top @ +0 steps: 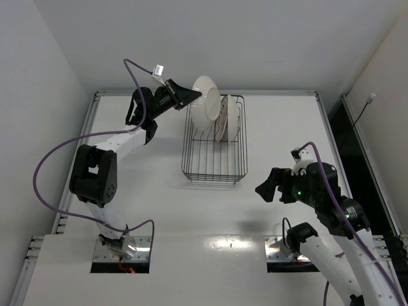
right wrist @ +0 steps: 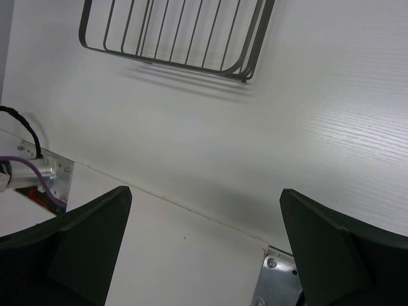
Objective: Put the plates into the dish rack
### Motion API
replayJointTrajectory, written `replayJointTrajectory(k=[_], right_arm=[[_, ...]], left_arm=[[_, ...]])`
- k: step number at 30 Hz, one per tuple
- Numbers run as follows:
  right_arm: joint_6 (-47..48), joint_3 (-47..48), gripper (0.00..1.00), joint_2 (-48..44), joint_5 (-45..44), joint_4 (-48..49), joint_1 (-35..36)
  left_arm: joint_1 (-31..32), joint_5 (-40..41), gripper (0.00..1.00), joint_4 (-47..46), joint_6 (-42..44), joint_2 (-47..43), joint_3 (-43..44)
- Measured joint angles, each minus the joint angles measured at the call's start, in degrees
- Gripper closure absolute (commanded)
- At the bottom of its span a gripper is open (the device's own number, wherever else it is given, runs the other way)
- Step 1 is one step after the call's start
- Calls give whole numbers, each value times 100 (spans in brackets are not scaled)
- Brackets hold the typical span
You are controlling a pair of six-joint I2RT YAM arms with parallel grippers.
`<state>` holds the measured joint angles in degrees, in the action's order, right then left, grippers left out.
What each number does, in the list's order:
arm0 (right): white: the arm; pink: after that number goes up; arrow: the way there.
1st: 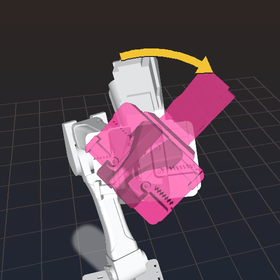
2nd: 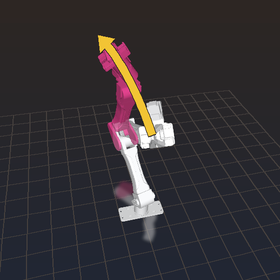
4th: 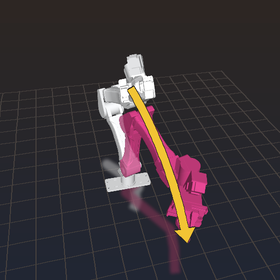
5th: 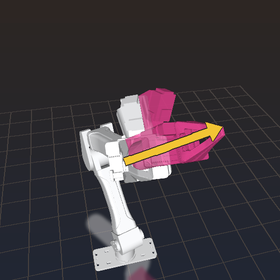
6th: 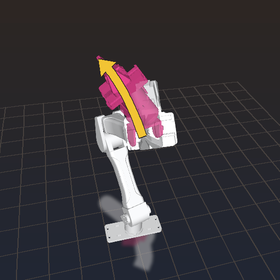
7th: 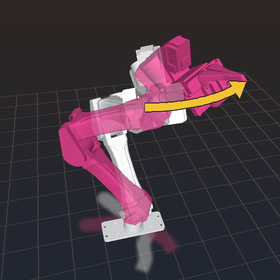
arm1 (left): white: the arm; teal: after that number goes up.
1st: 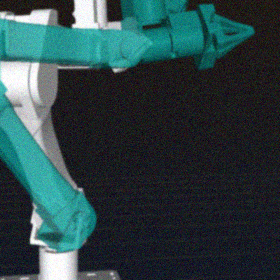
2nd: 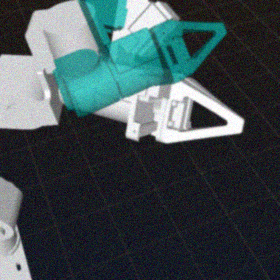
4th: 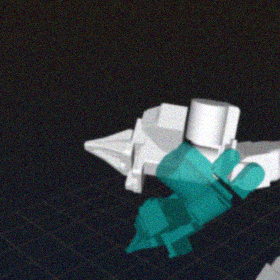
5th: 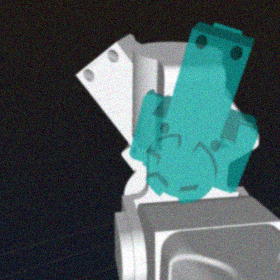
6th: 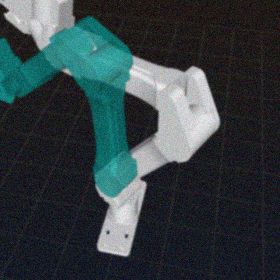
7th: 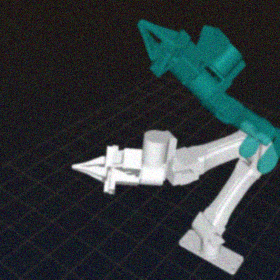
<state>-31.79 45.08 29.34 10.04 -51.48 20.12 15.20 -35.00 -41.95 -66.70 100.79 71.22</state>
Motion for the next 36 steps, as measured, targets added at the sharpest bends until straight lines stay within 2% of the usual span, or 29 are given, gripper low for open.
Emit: replayJointTrajectory(k=[22,28,31,32,34,35,36], right_arm=[[0,0,0,157,103,0,0],[-2,13,0,299,247,-4,0],[-4,57,0,378,258,-7,0],[-7,63,0,387,260,-7,0],[-13,94,0,387,256,-11,0],[-15,118,0,380,245,-17,0],[-17,153,0,369,219,-22,0]], left_arm=[[326,844,100,144,72,625,-240],[372,1025,80,675,258,730,-50],[463,1060,60,817,339,813,245],[492,1062,50,883,385,813,352],[551,1060,35,892,426,813,546],[575,1043,22,844,437,813,662],[584,1040,21,813,448,813,778]])
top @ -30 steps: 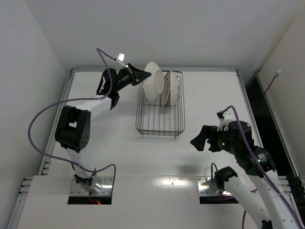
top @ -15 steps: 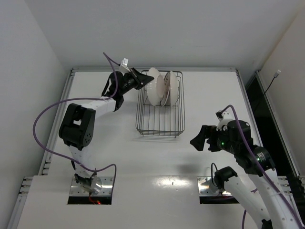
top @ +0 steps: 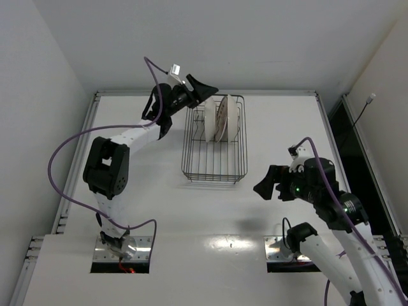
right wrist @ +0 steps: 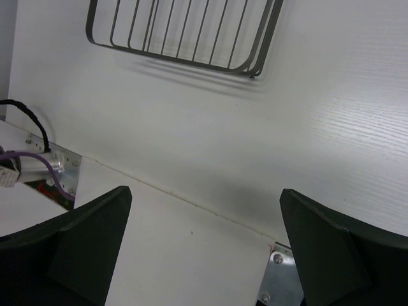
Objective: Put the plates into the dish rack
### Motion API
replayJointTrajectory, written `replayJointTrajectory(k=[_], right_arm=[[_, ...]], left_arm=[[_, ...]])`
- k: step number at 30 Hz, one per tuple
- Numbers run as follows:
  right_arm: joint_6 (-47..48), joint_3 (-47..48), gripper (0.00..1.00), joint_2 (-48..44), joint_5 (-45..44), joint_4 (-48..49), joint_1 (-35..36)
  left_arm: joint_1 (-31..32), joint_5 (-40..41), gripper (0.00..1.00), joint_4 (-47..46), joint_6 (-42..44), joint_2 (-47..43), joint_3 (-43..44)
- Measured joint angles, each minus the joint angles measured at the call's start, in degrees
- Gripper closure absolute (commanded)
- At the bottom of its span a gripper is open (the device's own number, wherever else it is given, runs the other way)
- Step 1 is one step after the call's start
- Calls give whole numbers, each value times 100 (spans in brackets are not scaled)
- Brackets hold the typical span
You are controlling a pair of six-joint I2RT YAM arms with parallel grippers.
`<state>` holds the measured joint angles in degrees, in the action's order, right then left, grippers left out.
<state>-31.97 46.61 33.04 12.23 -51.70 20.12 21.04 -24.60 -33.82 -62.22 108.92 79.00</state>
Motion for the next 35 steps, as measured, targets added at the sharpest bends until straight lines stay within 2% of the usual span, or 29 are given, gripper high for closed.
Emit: replayJointTrajectory(k=[1,2,8,13,17,19,22,27,31,35], right_arm=[[0,39,0,-15,-31,-15,0],[0,92,0,-37,-90,-50,0],[2,483,0,-326,-555,-289,0],[114,879,0,-216,-546,-461,28],[155,887,0,-125,-411,-553,28],[153,885,0,-160,-326,-529,28],[129,876,0,-358,-225,-448,28],[138,970,0,-393,-284,-516,28],[195,1176,0,-175,-466,-634,28],[240,1296,0,-4,-697,-719,28]], left_arm=[[0,-11,21,-7,13,0,103],[4,-9,15,-4,26,0,219],[4,-20,9,284,258,-2,673],[0,57,7,1287,925,-61,1113],[-11,323,7,2295,1604,-483,1220],[9,654,7,2774,2065,-949,1064],[120,1561,7,3416,2741,-1950,636],[863,3314,7,3897,3580,-3292,26],[1427,4271,7,4085,4028,-3464,-302],[1449,4863,7,4295,4190,-3235,-671]])
